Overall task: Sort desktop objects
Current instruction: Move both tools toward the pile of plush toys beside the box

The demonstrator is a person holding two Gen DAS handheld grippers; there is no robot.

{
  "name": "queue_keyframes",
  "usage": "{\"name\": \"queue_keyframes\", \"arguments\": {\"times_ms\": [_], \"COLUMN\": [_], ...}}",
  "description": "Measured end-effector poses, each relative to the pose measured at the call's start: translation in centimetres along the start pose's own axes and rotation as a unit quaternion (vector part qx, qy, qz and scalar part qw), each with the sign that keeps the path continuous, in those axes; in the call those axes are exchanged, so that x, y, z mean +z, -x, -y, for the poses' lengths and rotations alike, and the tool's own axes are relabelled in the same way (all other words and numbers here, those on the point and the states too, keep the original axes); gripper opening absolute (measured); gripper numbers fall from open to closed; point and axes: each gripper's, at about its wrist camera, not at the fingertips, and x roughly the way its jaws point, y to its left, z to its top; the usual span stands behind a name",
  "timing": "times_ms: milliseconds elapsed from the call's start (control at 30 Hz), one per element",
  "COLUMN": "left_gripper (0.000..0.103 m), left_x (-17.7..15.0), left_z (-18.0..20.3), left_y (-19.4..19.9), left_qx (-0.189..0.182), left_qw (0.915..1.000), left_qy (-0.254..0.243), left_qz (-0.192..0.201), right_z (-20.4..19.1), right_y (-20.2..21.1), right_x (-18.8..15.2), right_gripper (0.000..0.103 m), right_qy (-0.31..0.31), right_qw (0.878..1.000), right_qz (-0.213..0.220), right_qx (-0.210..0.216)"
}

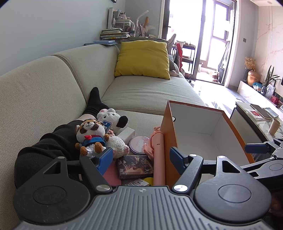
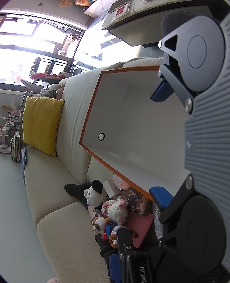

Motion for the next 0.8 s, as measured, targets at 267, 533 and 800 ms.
{"name": "queue_keyframes", "arguments": {"times_ms": [267, 533, 800], "left_gripper": [0.083, 0.083, 0.079], "left_x": [0.0, 0.0, 0.3], "left_z": [-0.1, -0.4, -1.8], "left_y": [-0.1, -0.2, -1.0], "left_qx": [-0.004, -0.005, 0.002], "left_qw": [1.0, 1.0, 0.9996], "left_qy": [0.002, 0.006, 0.018], "left_qz": [-0.002, -0.006, -0.024], "right_z": [-0.1, 0.0, 0.5], "right_y": [-0.1, -0.1, -0.4], "right_x": [0.0, -0.1, 0.9], "right_gripper": [0.102, 0.102, 0.093], "right_qy": [0.002, 0.002, 0.008], "right_qw": [1.0, 1.0, 0.999], "right_qz": [-0.003, -0.005, 0.012], "right_qx": [0.0, 0.009, 0.046]}}
